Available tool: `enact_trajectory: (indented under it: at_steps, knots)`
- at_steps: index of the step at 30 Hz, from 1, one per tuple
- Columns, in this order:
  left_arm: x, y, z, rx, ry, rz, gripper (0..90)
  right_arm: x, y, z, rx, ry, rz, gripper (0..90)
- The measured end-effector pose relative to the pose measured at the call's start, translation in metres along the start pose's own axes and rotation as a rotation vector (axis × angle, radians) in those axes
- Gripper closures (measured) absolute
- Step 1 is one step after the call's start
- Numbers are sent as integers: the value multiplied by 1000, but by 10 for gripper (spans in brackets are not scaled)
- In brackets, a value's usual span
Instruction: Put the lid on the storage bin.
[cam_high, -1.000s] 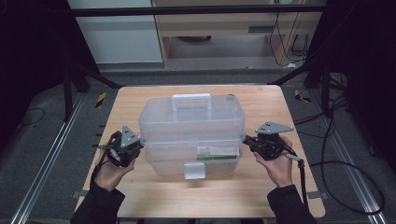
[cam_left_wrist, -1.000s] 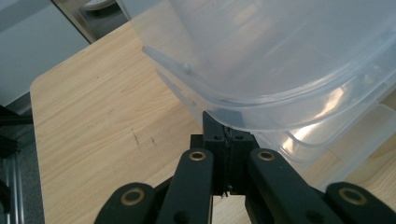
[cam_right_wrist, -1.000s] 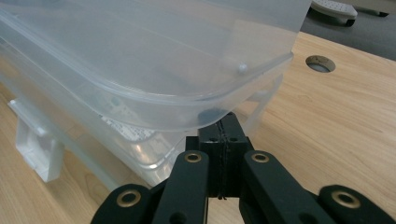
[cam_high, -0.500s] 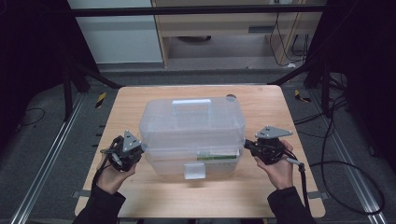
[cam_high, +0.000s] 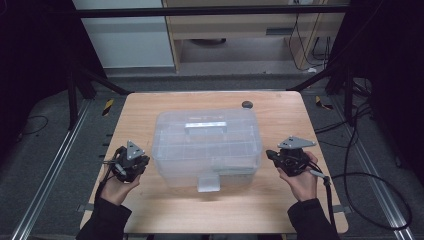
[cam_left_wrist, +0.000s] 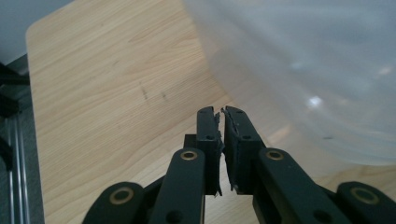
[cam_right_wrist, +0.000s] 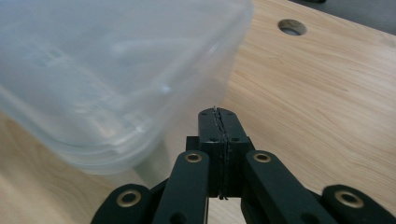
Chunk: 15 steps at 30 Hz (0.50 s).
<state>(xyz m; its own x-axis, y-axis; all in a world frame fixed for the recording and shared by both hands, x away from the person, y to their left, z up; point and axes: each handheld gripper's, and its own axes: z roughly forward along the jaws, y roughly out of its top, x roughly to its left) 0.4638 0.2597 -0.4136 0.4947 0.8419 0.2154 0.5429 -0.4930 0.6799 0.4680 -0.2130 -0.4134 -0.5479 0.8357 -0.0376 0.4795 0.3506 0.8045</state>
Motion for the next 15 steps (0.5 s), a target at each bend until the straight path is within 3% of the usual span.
enact_trajectory:
  at_steps: [4, 6, 10, 15]
  knots:
    - [11, -8, 9, 9, 23, -37, 792, -7, -5, 2, 7, -45, 16, 828]
    - [21, -15, 13, -9, 42, -77, 705, -14, -10, 3, 20, -87, 17, 759]
    - [31, -24, 17, -17, 61, -131, 636, -24, -18, 5, 34, -128, 34, 659]
    - [38, -30, 20, -22, 92, -150, 514, -34, -27, 4, 16, -161, 56, 508]
